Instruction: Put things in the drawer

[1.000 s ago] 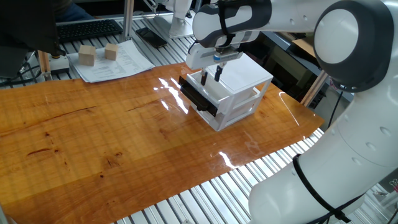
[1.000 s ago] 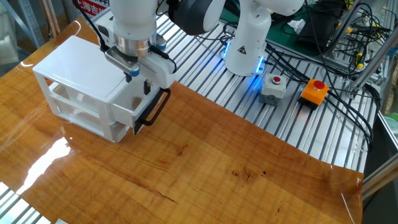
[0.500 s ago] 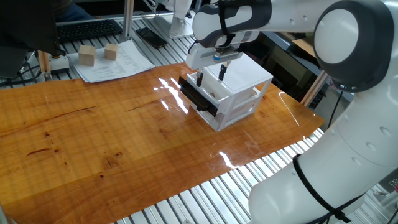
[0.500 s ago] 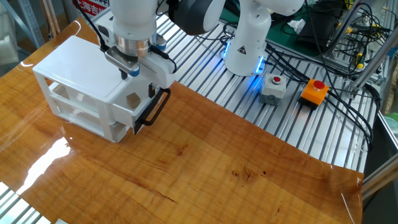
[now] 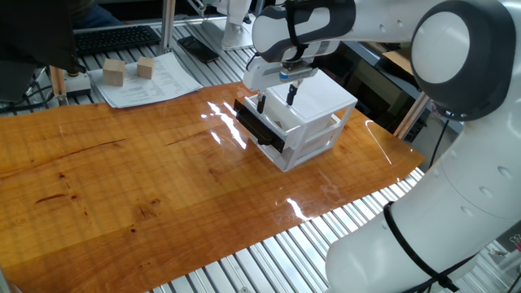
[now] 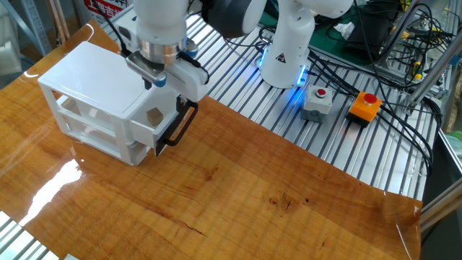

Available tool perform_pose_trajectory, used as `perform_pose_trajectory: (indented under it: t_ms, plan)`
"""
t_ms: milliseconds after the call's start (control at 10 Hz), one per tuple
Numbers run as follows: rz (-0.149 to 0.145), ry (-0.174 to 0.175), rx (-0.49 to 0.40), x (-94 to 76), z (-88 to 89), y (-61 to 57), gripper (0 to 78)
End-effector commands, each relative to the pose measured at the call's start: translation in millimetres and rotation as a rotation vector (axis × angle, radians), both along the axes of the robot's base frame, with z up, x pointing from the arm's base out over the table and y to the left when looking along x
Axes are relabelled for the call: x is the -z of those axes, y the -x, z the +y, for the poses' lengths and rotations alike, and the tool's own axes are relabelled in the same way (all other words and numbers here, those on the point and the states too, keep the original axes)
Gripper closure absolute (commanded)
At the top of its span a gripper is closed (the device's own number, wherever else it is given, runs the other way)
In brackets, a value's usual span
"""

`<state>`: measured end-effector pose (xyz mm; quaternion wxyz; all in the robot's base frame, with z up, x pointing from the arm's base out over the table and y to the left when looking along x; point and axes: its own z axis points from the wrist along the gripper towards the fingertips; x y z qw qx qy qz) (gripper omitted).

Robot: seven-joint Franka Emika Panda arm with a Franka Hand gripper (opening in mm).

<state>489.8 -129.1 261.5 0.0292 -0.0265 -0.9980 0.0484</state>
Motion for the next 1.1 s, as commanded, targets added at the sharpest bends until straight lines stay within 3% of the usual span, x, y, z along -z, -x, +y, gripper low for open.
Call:
perform_pose_trajectory:
  t_ms: [100, 500, 1100]
  plan:
    - [0.004, 0.004, 0.015, -8.1, 6.8, 2.3, 0.1]
    - [0.000, 0.001, 0.051, -3.7, 25.8, 3.3, 0.1]
    - [-0.002, -0.024, 0.101, -4.0, 49.4, -7.6, 0.1]
